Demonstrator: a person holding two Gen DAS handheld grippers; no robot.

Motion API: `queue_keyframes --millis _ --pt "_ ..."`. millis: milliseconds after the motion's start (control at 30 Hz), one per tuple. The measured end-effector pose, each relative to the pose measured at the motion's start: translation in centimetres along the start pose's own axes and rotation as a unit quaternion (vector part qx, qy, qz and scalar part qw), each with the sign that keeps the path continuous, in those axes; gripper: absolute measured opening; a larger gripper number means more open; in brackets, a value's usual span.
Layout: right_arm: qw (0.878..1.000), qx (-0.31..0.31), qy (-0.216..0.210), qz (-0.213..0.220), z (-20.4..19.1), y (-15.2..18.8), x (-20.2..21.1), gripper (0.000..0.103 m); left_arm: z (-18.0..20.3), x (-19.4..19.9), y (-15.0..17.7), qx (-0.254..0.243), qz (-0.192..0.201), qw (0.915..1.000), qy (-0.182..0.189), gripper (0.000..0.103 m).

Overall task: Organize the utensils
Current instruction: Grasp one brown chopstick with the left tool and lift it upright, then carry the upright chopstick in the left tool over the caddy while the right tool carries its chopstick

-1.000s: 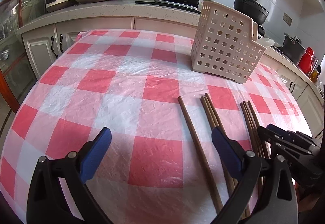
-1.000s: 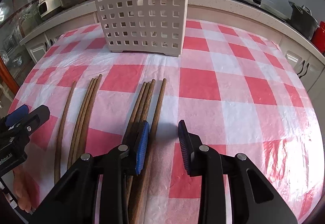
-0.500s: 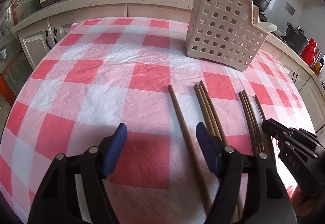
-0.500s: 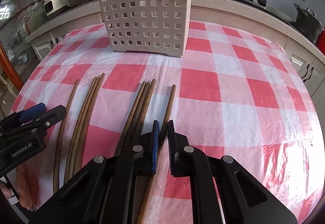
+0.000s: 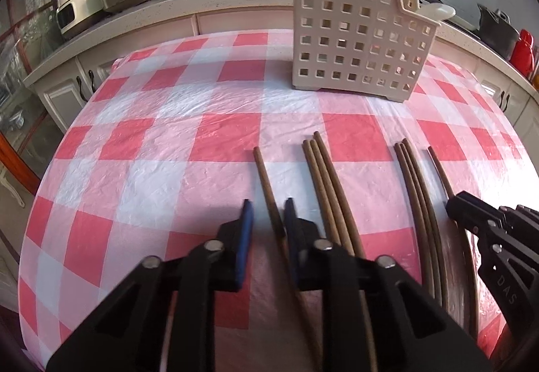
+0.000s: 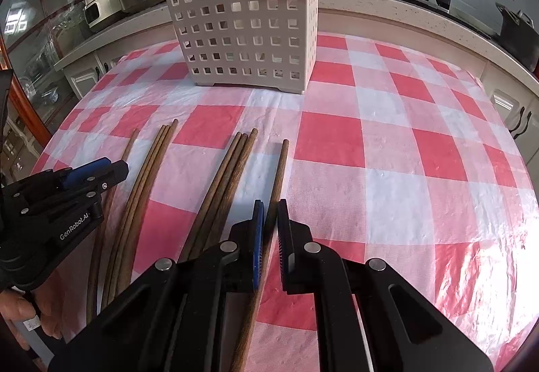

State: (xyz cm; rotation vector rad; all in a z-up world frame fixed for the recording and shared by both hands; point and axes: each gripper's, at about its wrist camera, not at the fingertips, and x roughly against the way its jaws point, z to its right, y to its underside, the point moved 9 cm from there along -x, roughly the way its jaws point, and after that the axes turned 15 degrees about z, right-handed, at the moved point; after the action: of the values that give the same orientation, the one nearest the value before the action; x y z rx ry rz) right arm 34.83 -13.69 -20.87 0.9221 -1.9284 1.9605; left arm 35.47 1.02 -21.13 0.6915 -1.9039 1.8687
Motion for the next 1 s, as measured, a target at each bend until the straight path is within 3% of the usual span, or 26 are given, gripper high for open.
queue_keyframes --millis 100,267,433,800,1000 --pt "1.0 -0.012 -0.009 0.002 0.2 0.0 0.0 0.006 0.2 0.1 0.0 -0.004 0.002 1.0 0.006 0.008" --pt "0.999 -0.037 -0.021 0.015 0.7 -0.1 0.6 0.006 -0.5 0.2 0.1 0.042 -0.004 0.9977 0.052 0.006" --pt "0.998 -0.046 -0.027 0.038 0.9 -1.1 1.7 0.006 -0.7 1.5 -0.4 0.054 0.015 0.9962 0.066 0.006" --pt "0.99 -0.048 -0.041 0.124 0.8 -5.3 7.2 0.006 -0.6 7.2 -4.6 0.051 0.095 0.9907 0.082 0.006" --pt "0.984 -0.034 -0.043 0.17 0.3 -6.8 10.2 0.006 -0.3 11.9 -6.6 0.033 0.172 0.9813 0.08 0.006"
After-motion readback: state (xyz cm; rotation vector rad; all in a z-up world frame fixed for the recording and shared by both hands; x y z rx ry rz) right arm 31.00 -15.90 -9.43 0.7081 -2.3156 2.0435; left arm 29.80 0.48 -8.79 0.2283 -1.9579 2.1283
